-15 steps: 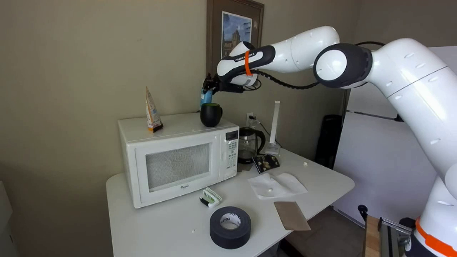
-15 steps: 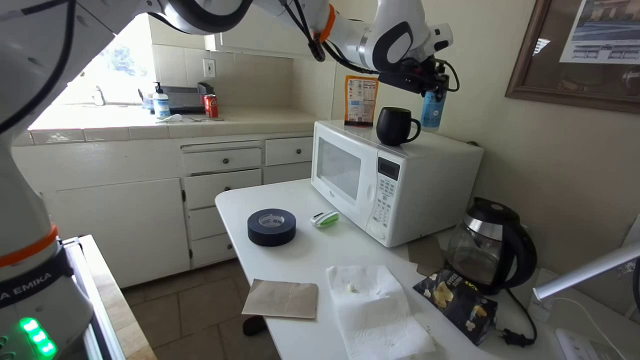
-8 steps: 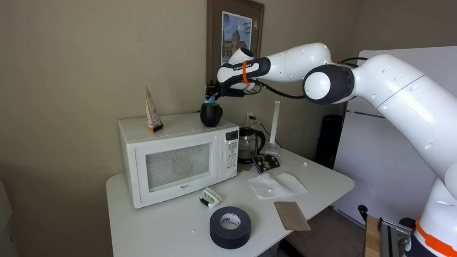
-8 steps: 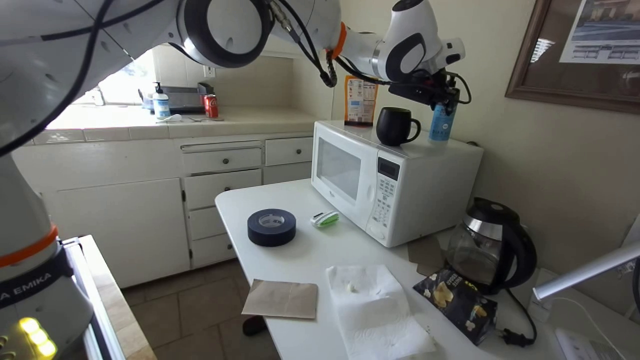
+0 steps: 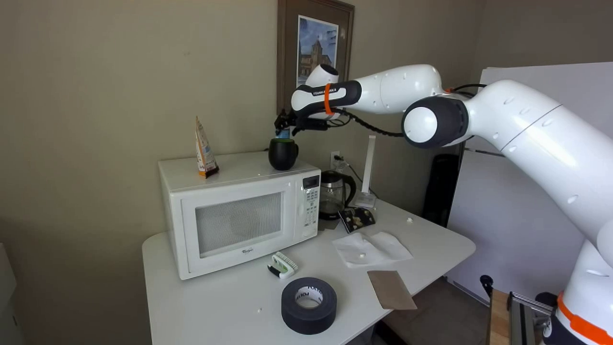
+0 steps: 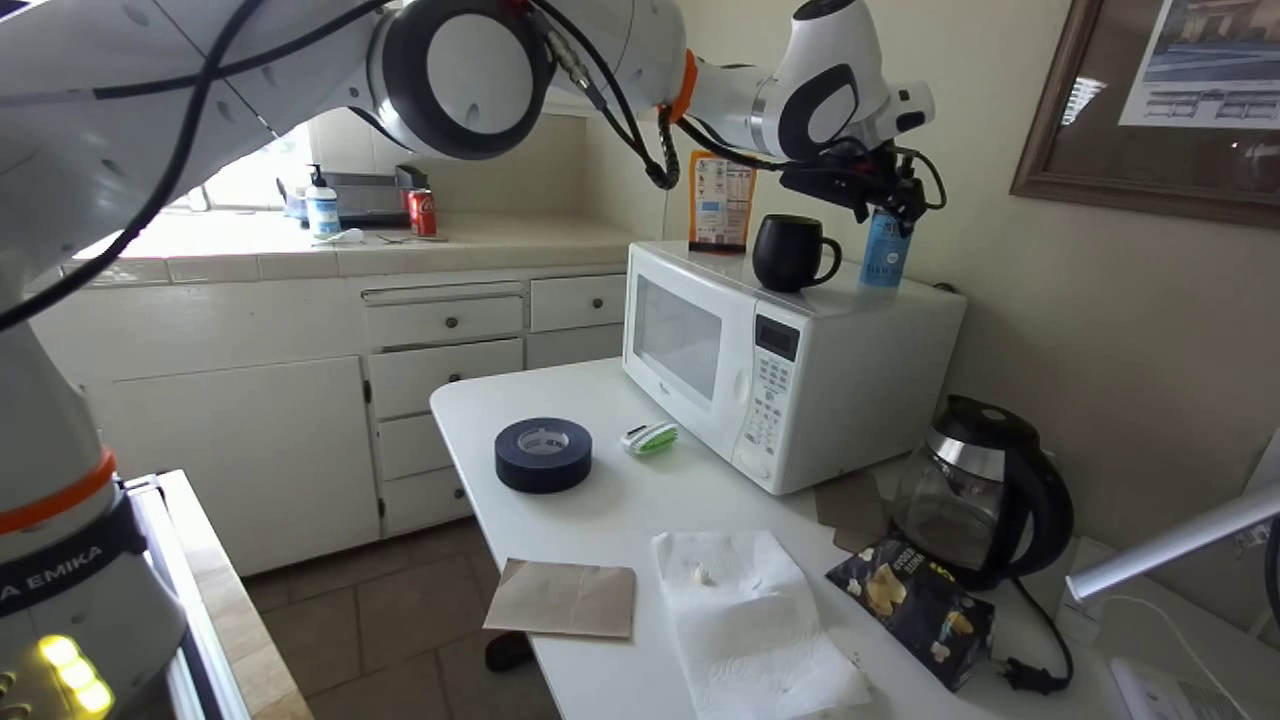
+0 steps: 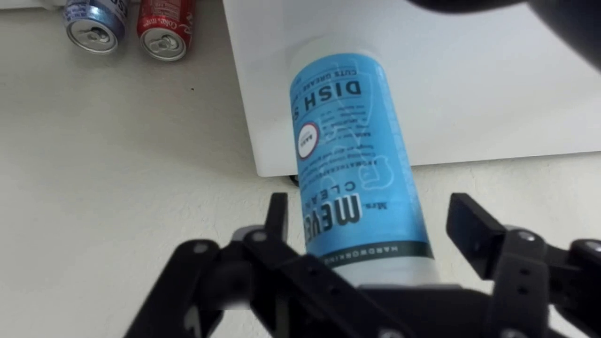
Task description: Pick up the bottle with a blue label and put it on the white microwave
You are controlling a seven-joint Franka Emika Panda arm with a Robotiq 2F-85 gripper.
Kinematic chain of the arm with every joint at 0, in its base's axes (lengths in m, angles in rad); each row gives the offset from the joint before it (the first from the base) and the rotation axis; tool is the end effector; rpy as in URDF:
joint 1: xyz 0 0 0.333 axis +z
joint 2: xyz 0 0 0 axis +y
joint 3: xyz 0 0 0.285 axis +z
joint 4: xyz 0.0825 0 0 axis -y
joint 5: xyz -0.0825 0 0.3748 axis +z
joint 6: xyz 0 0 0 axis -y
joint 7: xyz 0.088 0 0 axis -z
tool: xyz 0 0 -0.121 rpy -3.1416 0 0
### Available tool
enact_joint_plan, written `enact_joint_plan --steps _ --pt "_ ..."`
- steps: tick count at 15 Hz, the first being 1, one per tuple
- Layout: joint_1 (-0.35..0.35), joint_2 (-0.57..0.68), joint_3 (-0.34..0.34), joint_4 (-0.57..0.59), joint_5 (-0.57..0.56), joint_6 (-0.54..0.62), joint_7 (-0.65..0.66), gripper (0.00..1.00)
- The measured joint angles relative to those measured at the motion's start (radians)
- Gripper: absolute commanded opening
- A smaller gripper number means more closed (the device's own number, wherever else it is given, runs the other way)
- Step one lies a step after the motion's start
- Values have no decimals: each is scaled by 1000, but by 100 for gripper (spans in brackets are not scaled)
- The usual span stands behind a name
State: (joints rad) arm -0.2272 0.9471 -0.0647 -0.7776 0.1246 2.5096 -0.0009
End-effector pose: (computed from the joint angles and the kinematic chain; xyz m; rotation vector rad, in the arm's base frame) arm 0.7833 -0.2070 0.4338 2.8259 -0.4450 1.1877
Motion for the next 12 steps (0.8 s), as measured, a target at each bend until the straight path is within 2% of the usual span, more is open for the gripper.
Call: enact_joint_plan --steps 2,7,12 --pt "12 -7 -28 6 -18 -61 41 100" --pt "62 -45 -149 6 -105 -199 184 100" --pt "69 -114 -195 0 -121 -429 216 100"
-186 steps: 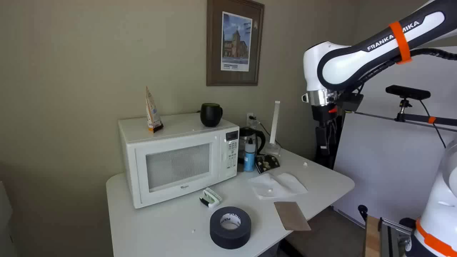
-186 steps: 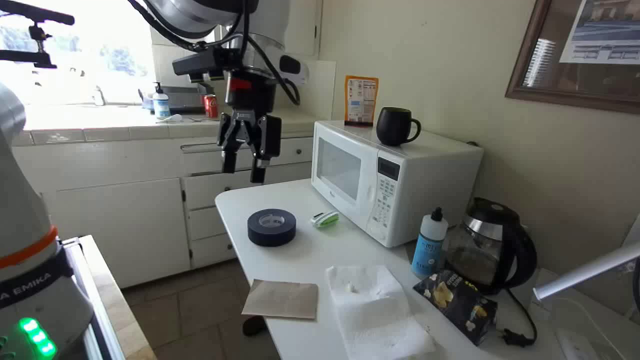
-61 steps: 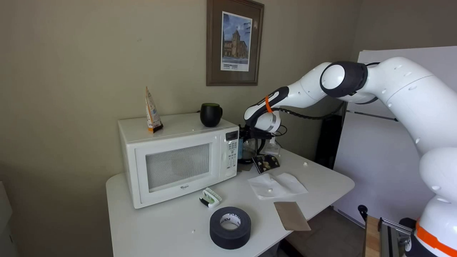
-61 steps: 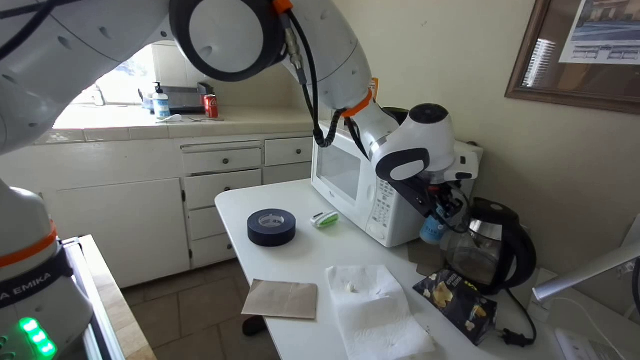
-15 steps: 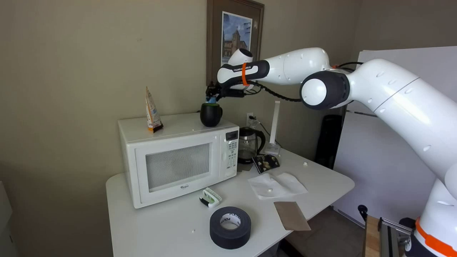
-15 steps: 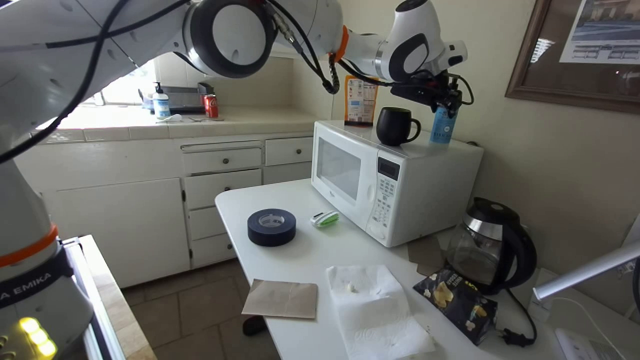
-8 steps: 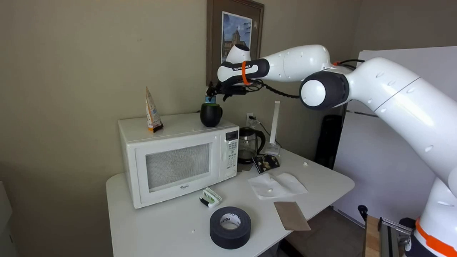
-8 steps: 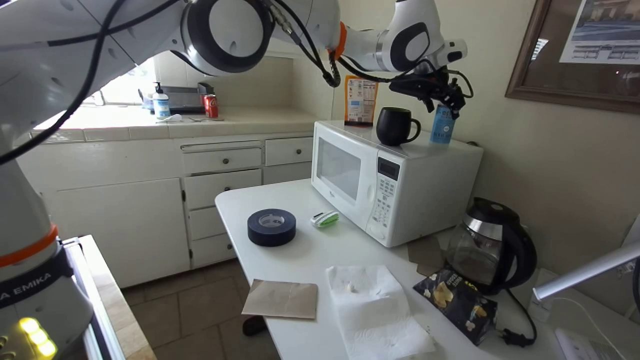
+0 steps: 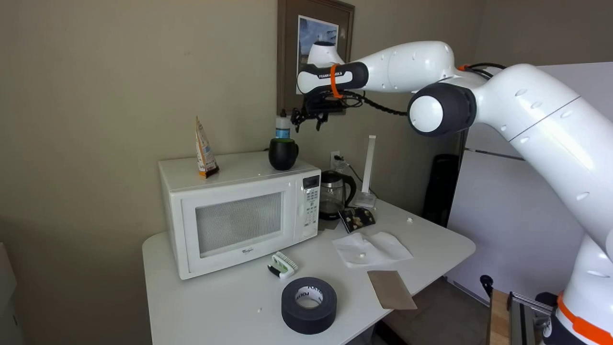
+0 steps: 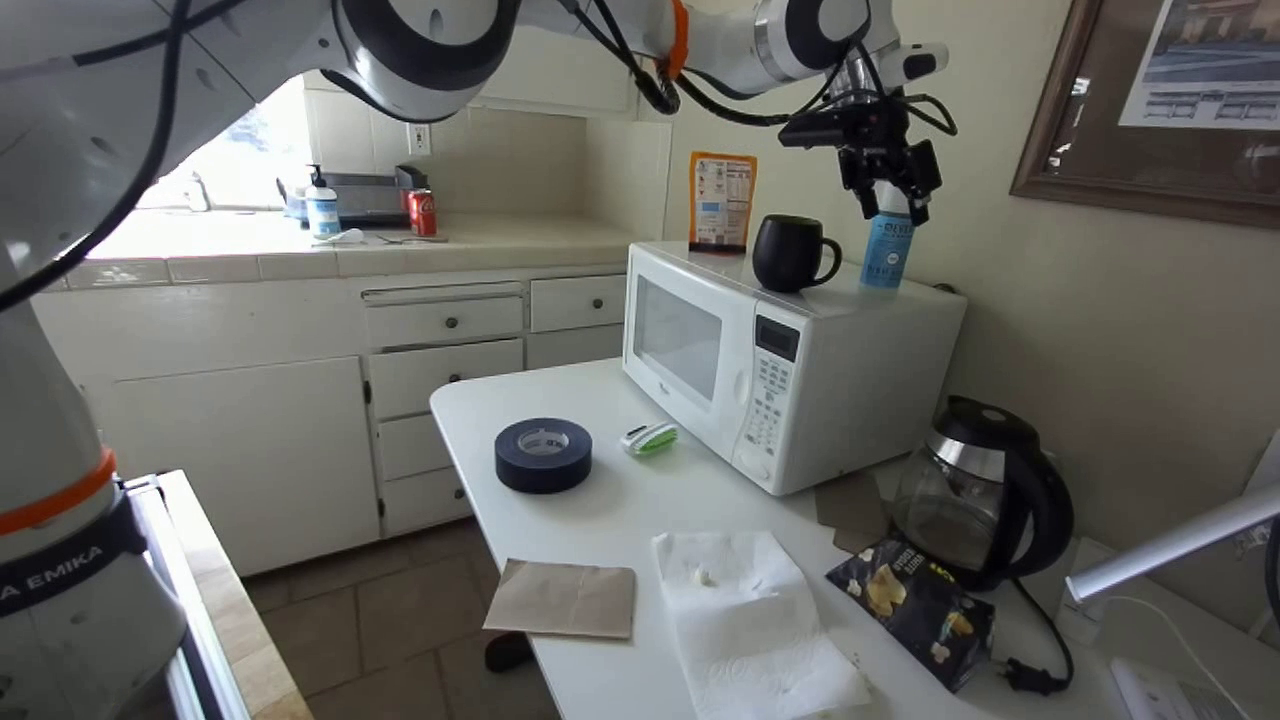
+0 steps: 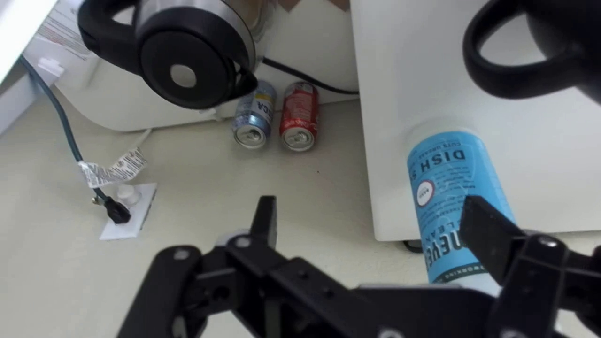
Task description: Pick up the bottle with a blue label and put it on the white microwave
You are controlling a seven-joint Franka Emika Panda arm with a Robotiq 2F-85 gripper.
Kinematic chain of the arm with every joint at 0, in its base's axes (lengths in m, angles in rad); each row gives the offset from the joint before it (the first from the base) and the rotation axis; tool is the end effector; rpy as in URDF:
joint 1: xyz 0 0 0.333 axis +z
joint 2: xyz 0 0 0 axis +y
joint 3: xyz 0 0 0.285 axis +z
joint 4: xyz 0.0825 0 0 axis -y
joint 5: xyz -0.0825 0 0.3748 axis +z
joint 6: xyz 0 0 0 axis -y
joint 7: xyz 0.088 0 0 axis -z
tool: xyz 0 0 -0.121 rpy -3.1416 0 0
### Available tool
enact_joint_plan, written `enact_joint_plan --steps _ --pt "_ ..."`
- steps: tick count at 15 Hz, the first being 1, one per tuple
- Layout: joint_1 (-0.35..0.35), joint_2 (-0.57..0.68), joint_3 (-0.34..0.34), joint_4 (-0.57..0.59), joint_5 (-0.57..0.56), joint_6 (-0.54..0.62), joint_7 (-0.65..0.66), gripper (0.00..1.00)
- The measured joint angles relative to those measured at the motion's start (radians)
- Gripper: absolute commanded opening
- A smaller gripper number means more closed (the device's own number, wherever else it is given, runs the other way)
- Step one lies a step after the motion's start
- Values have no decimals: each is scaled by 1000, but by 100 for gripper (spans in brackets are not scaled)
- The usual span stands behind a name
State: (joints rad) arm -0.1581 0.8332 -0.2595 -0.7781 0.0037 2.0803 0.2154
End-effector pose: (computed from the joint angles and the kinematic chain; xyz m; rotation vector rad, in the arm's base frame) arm 0.7411 -0.2288 0.4732 2.7593 -0.7100 0.6889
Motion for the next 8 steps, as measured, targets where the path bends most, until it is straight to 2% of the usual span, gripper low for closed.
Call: enact_joint_plan --steps 3,8 --pt "-48 -40 -2 -26 18 -96 0 100" --pt "-181 -58 -5 -82 82 -110 -8 100"
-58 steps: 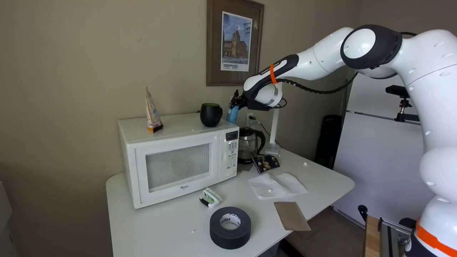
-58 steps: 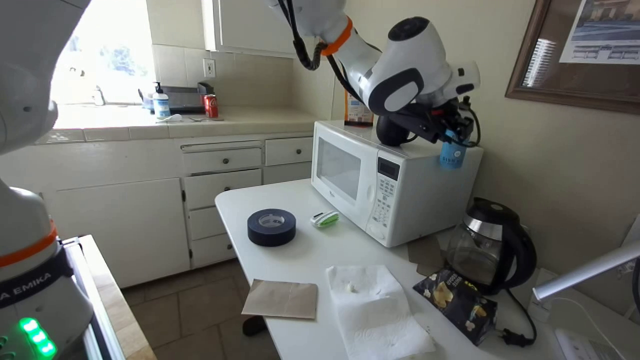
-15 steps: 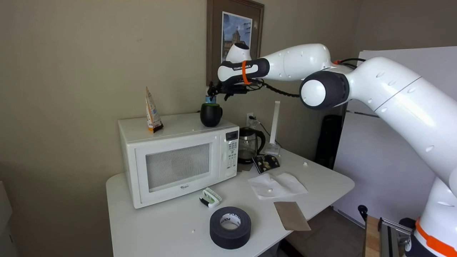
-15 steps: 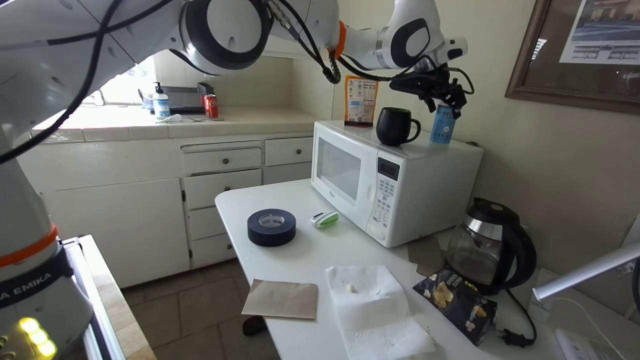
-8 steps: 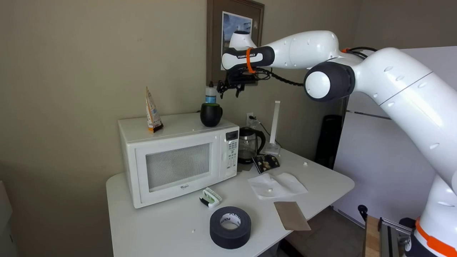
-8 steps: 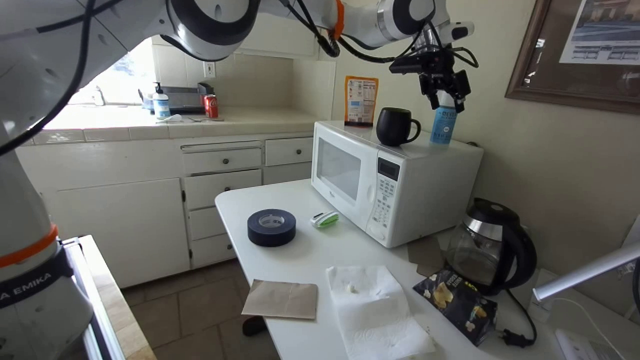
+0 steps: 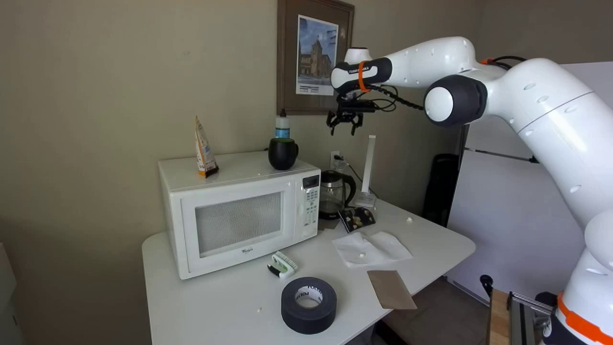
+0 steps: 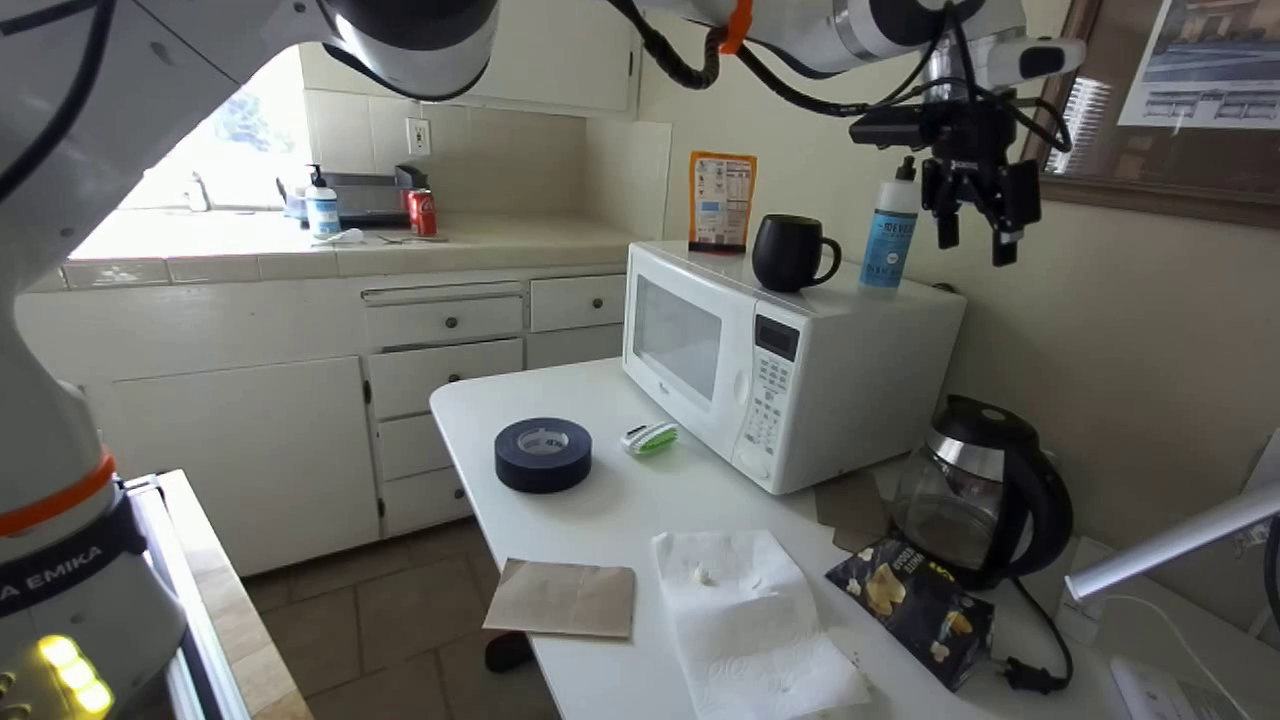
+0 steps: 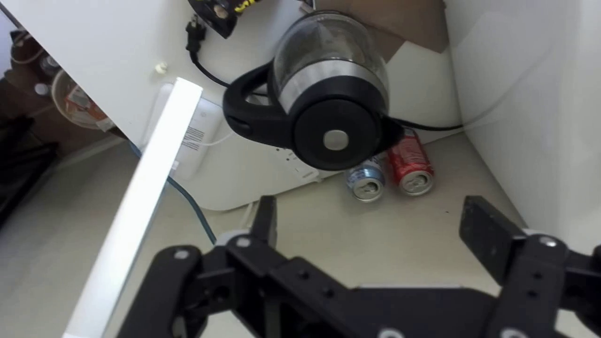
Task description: Pick up the bottle with a blue label and put it on the white microwave
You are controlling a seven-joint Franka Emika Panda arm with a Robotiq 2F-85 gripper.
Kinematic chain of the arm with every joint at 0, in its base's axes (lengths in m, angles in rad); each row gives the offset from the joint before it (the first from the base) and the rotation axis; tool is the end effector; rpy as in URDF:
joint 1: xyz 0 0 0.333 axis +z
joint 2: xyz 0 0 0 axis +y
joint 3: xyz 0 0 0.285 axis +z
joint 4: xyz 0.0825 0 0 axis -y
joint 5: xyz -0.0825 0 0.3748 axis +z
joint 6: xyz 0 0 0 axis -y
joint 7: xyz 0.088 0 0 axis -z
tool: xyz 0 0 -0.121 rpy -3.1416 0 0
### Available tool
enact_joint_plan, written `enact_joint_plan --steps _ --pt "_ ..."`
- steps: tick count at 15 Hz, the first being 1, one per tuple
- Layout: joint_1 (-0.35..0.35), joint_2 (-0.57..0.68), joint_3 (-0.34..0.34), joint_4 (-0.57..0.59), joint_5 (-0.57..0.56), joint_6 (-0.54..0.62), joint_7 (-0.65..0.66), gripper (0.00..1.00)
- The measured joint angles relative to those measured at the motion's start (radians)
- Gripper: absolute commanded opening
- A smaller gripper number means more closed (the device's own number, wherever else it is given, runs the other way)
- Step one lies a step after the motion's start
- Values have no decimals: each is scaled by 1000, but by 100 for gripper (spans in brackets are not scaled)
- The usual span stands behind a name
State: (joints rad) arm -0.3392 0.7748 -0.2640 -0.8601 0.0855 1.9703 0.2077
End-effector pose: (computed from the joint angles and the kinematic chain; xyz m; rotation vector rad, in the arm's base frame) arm 0.6698 -0.3569 0.4622 2.7565 -1.0441 0.4961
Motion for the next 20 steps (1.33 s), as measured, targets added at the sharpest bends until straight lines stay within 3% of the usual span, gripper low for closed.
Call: enact_joint_plan --steps 6,9,14,20 --pt "-67 -97 1 -177 10 -169 -163 100" --pt "-66 -183 6 -314 10 -171 -297 100" --pt "-68 -353 11 -538 50 -99 -477 100" --pt "-72 -562 12 -830 181 145 -593 100"
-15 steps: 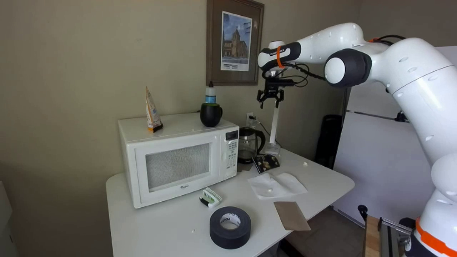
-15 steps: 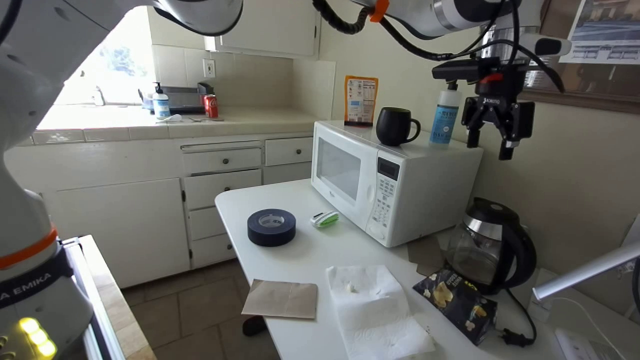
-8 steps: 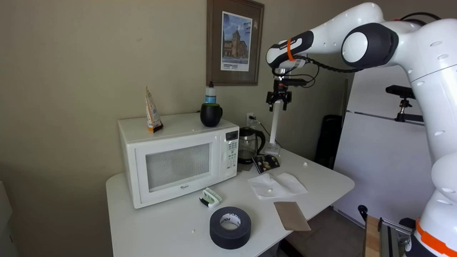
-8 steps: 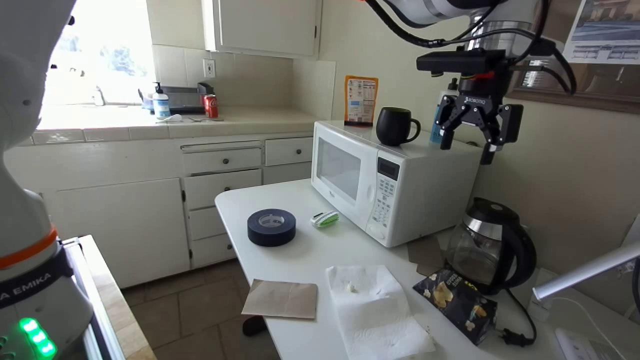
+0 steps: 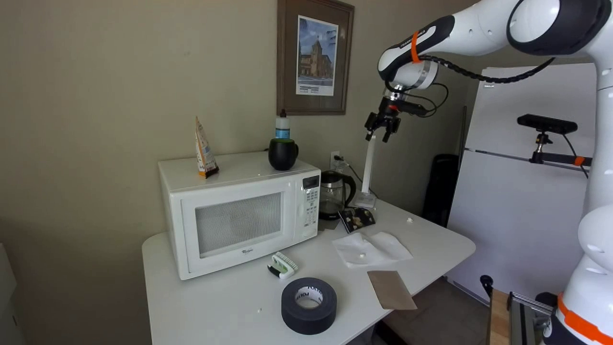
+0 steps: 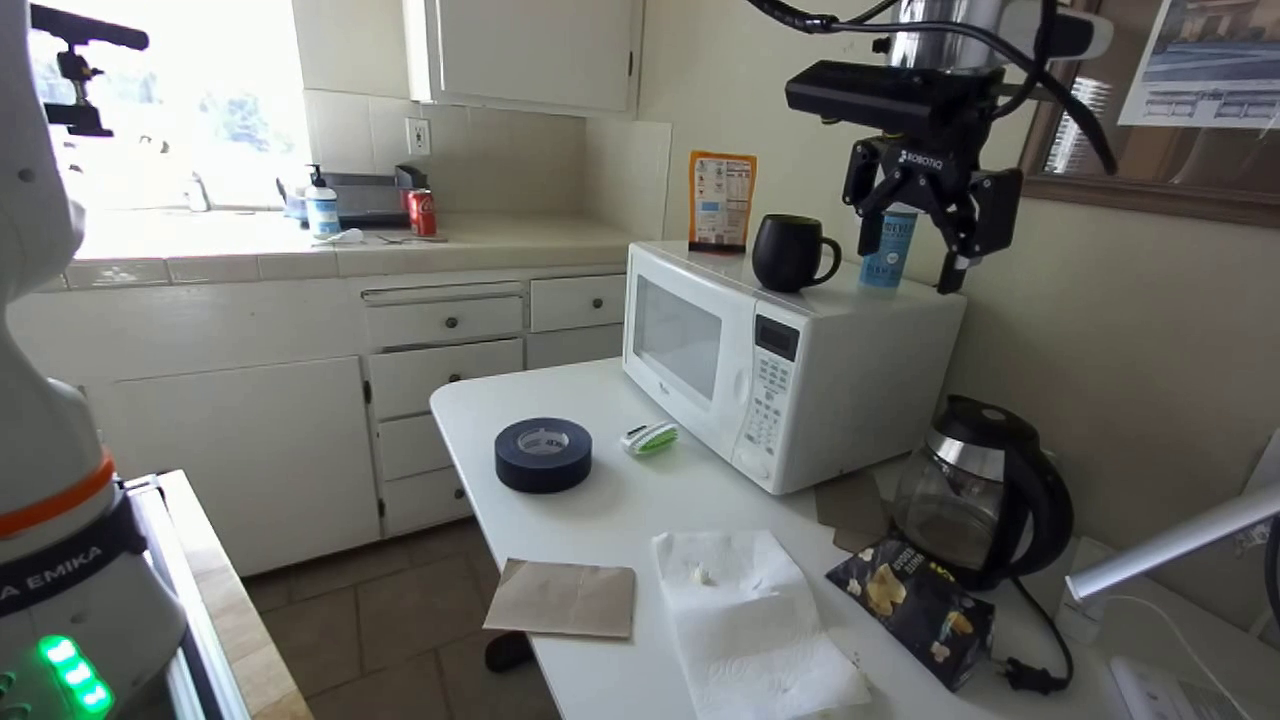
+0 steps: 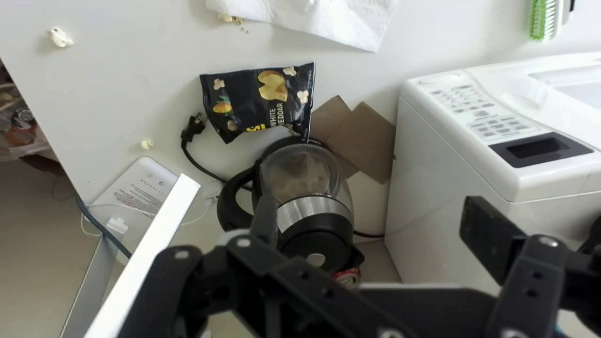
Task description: Pick up the bottle with a blue label and put it on the white microwave
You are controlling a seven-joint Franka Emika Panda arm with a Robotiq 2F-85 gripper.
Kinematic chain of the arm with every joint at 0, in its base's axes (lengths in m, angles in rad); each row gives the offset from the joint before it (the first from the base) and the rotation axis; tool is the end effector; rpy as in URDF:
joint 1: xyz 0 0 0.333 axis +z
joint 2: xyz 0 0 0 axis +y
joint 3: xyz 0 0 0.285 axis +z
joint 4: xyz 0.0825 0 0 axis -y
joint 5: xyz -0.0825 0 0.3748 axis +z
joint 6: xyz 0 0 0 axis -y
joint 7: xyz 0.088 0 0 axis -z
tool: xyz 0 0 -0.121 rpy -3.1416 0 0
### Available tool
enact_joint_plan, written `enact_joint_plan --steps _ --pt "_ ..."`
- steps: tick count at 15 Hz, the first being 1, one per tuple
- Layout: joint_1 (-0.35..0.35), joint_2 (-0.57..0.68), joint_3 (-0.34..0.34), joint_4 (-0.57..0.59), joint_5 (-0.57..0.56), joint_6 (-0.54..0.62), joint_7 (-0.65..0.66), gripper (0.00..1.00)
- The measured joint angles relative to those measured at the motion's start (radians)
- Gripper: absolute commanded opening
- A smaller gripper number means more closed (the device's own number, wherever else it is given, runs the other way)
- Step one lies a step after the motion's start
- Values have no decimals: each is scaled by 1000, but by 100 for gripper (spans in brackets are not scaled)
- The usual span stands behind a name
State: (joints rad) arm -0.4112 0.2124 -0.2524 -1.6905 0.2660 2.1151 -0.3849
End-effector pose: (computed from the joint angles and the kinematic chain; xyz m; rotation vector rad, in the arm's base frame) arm 0.5143 -0.3702 0.4553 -3.0009 0.5778 -0.4386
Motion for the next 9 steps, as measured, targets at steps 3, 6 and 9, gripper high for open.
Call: enact_joint_plan --steps 3,6,9 --pt "0 -89 -1 -156 41 194 -48 100" --pt "3 -168 -3 -323 84 399 -125 100" --pt "7 -182 -8 -344 85 414 -132 100"
